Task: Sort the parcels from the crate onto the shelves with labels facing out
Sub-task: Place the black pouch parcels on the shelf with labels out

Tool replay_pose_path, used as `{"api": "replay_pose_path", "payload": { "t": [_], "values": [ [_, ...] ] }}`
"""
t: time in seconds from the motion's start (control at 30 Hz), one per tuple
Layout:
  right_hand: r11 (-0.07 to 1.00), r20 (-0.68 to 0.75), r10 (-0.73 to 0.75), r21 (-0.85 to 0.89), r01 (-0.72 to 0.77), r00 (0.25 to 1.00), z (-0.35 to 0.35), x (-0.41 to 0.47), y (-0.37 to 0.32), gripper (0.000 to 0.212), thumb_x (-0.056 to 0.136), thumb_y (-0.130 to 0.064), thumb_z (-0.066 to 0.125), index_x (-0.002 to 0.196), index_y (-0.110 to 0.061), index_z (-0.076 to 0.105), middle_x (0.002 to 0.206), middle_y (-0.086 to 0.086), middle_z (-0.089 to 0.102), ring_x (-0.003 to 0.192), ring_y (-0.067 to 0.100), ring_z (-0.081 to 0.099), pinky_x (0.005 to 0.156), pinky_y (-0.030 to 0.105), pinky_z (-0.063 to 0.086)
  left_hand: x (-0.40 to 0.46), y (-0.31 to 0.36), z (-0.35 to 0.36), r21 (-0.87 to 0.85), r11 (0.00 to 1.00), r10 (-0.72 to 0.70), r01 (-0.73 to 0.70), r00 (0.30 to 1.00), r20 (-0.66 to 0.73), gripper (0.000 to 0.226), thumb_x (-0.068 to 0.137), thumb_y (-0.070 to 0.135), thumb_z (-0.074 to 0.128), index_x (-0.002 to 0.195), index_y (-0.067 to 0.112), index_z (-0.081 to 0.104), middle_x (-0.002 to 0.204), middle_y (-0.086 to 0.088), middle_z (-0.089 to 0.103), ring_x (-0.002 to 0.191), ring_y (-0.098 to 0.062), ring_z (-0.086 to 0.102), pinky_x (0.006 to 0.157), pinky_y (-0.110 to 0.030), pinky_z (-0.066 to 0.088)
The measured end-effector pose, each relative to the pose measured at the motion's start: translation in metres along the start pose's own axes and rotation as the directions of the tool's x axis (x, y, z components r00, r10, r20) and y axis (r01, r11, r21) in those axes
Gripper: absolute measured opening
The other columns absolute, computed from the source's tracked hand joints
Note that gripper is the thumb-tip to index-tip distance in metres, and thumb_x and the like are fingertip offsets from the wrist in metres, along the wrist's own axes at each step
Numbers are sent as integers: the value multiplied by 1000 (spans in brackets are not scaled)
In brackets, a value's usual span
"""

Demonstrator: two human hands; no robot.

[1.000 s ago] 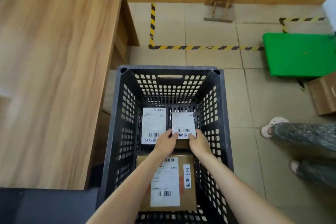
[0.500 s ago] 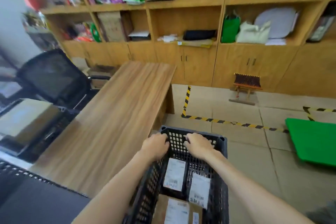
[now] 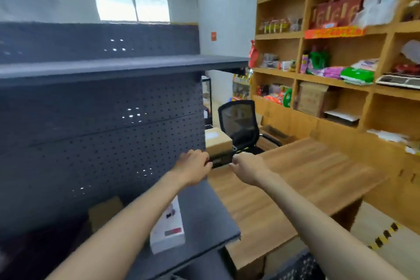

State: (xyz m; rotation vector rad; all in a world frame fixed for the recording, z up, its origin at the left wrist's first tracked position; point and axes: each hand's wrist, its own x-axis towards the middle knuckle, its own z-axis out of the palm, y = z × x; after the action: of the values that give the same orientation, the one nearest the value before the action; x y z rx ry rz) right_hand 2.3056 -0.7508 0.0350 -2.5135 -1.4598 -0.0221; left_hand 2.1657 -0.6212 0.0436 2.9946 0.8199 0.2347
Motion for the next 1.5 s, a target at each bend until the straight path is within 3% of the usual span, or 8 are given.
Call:
{"api": "replay_pose_path", "payload": {
  "t": [0.1,0.2,0.3,0.67,0.8,1.0,1.23,1.5],
  "values": [
    [980,30,-198,19,198,980,10,22,-96,28,97,-32,43,93,-9,59,105,13,65,99,35,62,69,36,44,-63,-81,-24,-44,981,-191,190,981,-24,31,104,40,40,103,16,61,119,-9,63,108,-30,59,82,-36,43],
    [942,54,-335,0,336,941,26,27,-204,36,99,-36,40,111,-11,63,117,14,63,107,36,61,78,38,45,-143,-159,-45,-19,928,-373,373,927,-43,34,103,45,37,116,21,58,125,-7,62,111,-29,59,82,-36,42],
    [872,78,-489,71,484,869,38,11,-318,33,101,-36,40,109,-13,61,114,14,64,105,34,61,81,39,47,-236,-229,-67,40,855,-513,517,854,-84,37,103,46,39,123,21,58,124,-11,64,112,-33,61,83,-36,43],
    [553,69,-830,237,799,553,81,-114,-711,30,99,-41,45,100,-18,64,107,5,68,97,26,63,77,36,51,-616,-433,-157,78,443,-865,893,449,-224,42,103,44,40,130,16,55,131,-9,61,120,-31,57,92,-40,47],
    [430,75,-902,253,867,425,96,-165,-823,30,100,-40,44,109,-19,63,113,3,64,106,23,60,76,33,44,-730,-472,-178,23,274,-935,961,272,-227,41,103,43,41,129,16,57,129,-7,63,118,-30,58,92,-41,49],
    [259,47,-965,282,924,257,110,-231,-965,28,100,-34,42,100,-14,62,107,6,64,98,27,62,78,38,49,-845,-521,-186,18,109,-967,994,110,-231,40,102,46,40,125,18,57,129,-8,63,120,-30,57,92,-42,48],
    [124,18,-992,301,946,125,150,-271,-1097,29,100,-35,43,105,-13,62,109,7,62,99,30,61,77,38,49,-926,-597,-176,24,27,-981,999,32,-190,39,101,47,41,126,19,54,128,-8,62,121,-31,55,92,-43,48],
    [184,52,-983,339,923,177,221,-246,-1254,30,99,-33,43,110,-12,60,113,8,62,103,29,60,82,40,49,-968,-743,-198,97,71,-982,993,86,-168,47,103,44,40,141,18,47,139,-9,55,126,-32,51,93,-42,45]
  ]
}}
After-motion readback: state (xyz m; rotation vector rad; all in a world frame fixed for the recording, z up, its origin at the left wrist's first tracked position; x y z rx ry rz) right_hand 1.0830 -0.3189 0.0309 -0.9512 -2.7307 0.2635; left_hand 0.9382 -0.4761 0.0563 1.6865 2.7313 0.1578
